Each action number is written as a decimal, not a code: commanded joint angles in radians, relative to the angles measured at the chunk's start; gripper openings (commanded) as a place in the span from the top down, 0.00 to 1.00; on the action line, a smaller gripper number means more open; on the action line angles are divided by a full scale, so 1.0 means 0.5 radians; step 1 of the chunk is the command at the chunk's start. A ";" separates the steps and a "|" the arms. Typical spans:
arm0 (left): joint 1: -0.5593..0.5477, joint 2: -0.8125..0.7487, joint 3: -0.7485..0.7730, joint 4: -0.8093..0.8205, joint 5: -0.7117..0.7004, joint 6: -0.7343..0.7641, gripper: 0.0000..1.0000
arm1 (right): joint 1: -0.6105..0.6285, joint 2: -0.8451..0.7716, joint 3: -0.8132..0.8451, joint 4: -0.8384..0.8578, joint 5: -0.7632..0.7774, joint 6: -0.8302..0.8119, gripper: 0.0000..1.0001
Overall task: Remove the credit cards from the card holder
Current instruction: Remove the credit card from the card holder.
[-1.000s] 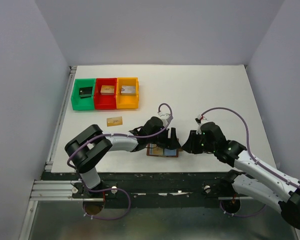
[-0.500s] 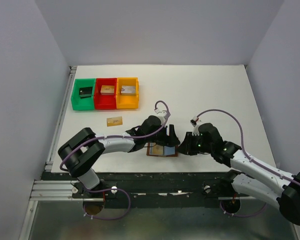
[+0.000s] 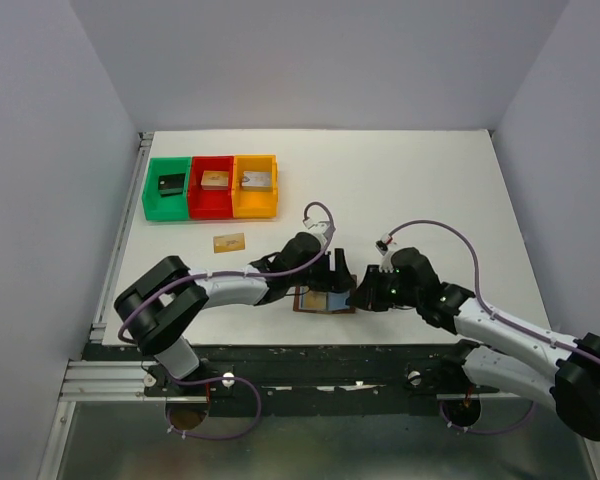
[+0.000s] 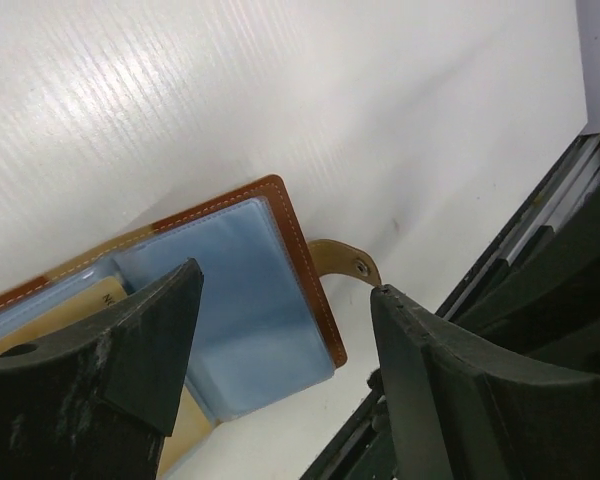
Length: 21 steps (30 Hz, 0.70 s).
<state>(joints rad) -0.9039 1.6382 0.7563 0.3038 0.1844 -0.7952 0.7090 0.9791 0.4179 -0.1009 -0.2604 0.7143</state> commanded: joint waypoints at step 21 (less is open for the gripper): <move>0.268 -1.077 -0.767 -0.059 -0.299 -0.152 0.27 | 0.141 0.787 0.410 0.364 -0.102 0.182 0.64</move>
<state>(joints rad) -0.7723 1.0706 0.4194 0.2405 0.0032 -0.8410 0.7746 1.2934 0.6315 -0.0193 -0.2867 0.7460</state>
